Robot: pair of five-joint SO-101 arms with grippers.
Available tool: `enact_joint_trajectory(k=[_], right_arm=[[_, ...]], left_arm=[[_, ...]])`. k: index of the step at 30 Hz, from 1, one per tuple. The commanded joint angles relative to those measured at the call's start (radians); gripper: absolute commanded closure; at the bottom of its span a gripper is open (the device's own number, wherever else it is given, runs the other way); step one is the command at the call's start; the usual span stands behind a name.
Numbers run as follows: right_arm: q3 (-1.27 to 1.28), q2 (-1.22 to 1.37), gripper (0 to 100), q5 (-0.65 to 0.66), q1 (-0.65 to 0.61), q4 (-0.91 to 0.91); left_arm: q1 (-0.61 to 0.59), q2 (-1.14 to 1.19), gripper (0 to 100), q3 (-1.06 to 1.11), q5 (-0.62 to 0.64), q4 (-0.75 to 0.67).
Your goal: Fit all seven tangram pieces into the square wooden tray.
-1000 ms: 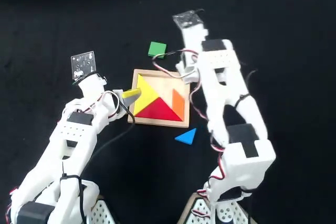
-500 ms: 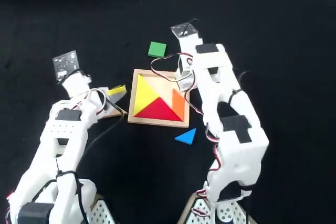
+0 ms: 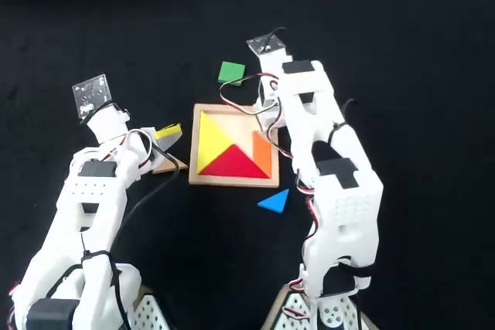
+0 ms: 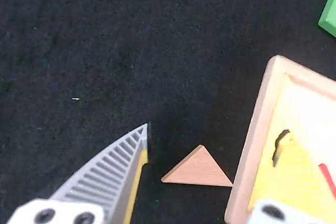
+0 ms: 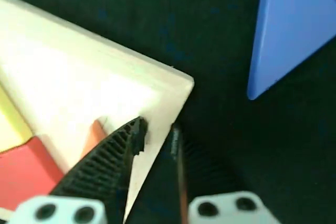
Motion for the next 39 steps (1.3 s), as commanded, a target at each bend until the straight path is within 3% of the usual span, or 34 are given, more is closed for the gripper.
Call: enact_joint_trajectory(k=[1, 11, 16, 18, 24, 29, 34, 39], right_arm=[[-0.045, -0.004, 98.6, 0.051, -0.031, 0.017], [-0.067, -0.004, 98.1, 0.074, -0.064, 0.057], [-0.174, -0.027, 86.0, 0.071, -0.003, 0.181], [-0.202, -0.059, 85.8, 0.078, 0.038, 0.201], [-0.263, -0.122, 86.8, 0.272, 0.167, 0.091], [-0.292, -0.002, 84.1, 0.442, 0.169, 0.038], [-0.42, 0.104, 70.3, 0.417, 0.152, 0.058], [-0.587, 0.196, 68.6, 0.451, 0.127, 0.106]], left_arm=[[-0.008, -0.003, 63, -0.054, 0.0, 0.002], [-0.008, -0.003, 63, -0.054, 0.0, 0.002], [-0.015, -0.003, 62, -0.054, 0.058, 0.002], [-0.012, -0.003, 62, -0.058, 0.061, 0.002], [-0.007, -0.003, 62, -0.053, 0.034, 0.002], [-0.007, -0.003, 62, -0.051, 0.023, 0.0], [-0.008, -0.002, 62, -0.013, 0.029, -0.074], [-0.008, -0.002, 63, -0.013, 0.025, -0.078]])
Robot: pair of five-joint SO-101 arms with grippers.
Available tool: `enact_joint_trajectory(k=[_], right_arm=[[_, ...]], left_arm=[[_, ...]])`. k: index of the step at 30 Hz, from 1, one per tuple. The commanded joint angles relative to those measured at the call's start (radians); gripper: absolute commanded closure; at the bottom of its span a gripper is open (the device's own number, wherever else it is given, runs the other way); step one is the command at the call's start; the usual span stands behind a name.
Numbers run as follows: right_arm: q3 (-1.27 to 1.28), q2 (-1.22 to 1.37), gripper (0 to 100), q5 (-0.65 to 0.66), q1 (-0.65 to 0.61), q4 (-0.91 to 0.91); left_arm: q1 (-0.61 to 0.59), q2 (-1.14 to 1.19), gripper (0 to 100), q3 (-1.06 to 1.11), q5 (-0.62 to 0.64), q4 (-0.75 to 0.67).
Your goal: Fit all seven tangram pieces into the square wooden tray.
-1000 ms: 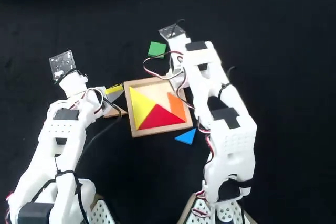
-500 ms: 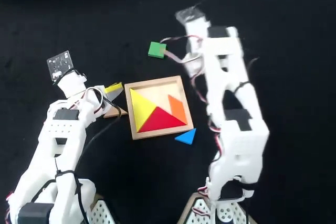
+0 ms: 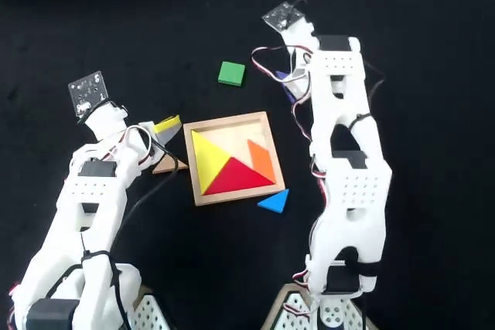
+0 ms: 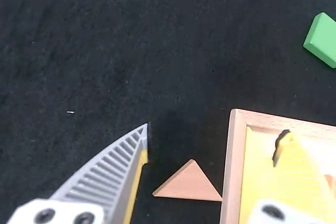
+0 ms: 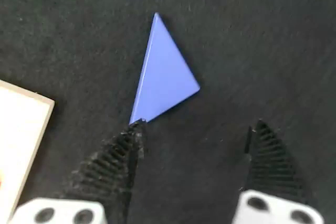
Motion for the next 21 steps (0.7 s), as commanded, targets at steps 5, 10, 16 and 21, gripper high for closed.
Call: enact_joint_trajectory(k=[5, 10, 16, 21], right_arm=[[-0.282, 0.15, 68.5, 0.011, -0.061, 0.081], [-0.476, 0.291, 68.4, -0.063, -0.074, 0.133], [-0.7, 0.452, 68.5, -0.072, -0.069, 0.224], [-0.831, 0.556, 68.8, -0.064, -0.058, 0.285]], left_arm=[[-0.008, -0.003, 63, -0.013, -0.011, -0.021], [-0.008, -0.003, 63, -0.015, -0.011, -0.021], [-0.008, -0.005, 63, -0.013, -0.011, -0.02], [-0.008, -0.005, 63, -0.013, -0.011, -0.02]])
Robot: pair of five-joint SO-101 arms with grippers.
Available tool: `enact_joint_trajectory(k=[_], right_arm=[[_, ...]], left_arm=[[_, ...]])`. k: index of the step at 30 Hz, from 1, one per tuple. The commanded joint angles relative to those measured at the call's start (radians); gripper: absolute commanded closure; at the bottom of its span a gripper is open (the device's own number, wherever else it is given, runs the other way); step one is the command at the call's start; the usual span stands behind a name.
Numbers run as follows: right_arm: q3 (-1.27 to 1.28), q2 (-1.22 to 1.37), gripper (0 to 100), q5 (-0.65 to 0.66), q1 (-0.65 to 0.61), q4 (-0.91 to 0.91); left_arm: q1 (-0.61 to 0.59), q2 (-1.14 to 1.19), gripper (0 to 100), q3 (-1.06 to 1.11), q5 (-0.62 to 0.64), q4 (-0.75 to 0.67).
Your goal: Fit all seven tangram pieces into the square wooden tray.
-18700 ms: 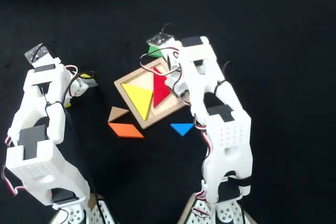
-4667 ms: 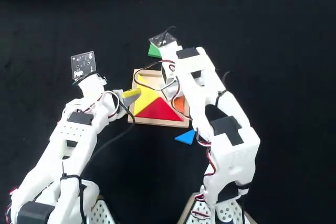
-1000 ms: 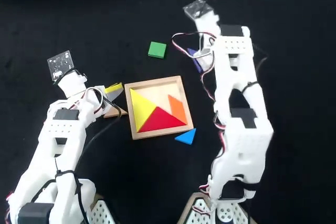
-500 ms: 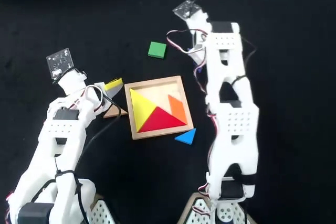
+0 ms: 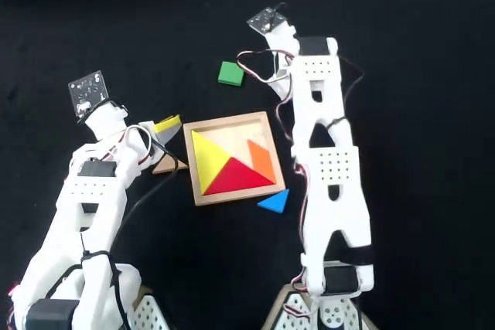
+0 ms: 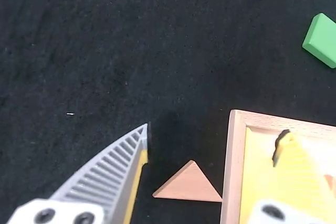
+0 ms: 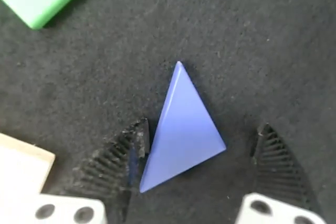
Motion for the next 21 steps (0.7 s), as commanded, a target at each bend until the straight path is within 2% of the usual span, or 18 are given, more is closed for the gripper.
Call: enact_joint_trajectory(k=[1, 6, 12, 21], right_arm=[[-0.114, 0.036, 69.1, 0.0, -0.005, 0.044], [-0.165, 0.076, 81.8, 0.071, -0.005, 0.063], [-0.163, 0.079, 79.2, 0.074, -0.005, 0.087], [-0.168, 0.041, 85.0, 0.157, -0.006, 0.166]], left_arm=[[-0.008, -0.005, 63, -0.012, -0.006, -0.014], [-0.008, -0.005, 63, -0.012, -0.006, -0.014], [-0.008, -0.005, 63, -0.012, -0.006, -0.014], [-0.008, -0.005, 63, -0.012, -0.006, -0.014]])
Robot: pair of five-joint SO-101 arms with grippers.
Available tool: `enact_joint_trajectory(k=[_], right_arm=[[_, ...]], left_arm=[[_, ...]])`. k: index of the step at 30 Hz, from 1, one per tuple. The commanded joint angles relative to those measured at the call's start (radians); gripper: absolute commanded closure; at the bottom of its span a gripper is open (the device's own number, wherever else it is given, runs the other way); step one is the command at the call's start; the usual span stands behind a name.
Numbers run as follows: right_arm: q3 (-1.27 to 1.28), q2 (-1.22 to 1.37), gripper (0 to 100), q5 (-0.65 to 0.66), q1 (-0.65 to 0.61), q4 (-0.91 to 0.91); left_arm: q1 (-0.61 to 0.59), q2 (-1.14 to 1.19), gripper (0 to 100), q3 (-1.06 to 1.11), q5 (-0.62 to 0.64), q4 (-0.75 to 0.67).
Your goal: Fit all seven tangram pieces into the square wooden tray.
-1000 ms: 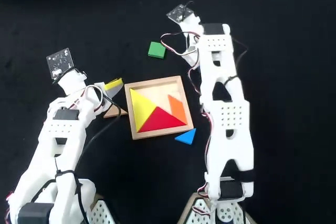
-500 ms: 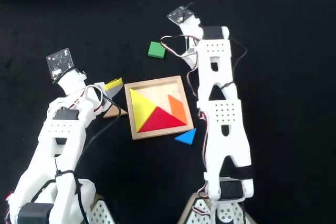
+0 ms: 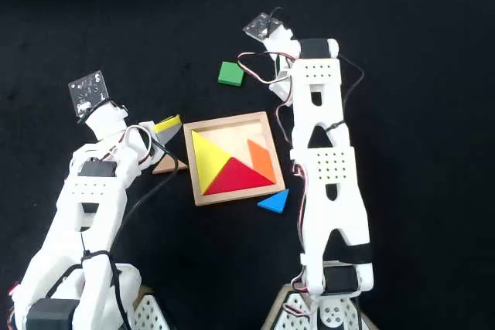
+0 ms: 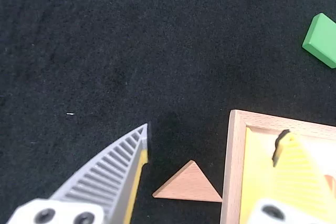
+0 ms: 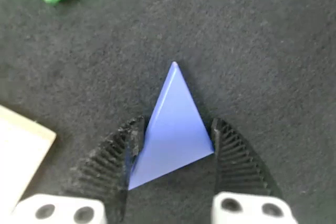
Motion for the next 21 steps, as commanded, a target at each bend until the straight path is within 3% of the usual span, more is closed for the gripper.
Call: enact_joint_trajectory(k=[1, 12, 21], right_arm=[[-0.015, -0.051, 85.0, 0.034, -0.008, 0.063], [0.039, -0.337, 85.1, 0.046, -0.021, 0.147], [0.476, -0.642, 85.1, 0.091, -0.135, 0.147]], left_arm=[[-0.008, -0.005, 63, -0.012, -0.005, -0.014], [-0.008, -0.005, 63, -0.012, -0.005, -0.014], [-0.008, -0.005, 63, -0.013, -0.005, -0.014]])
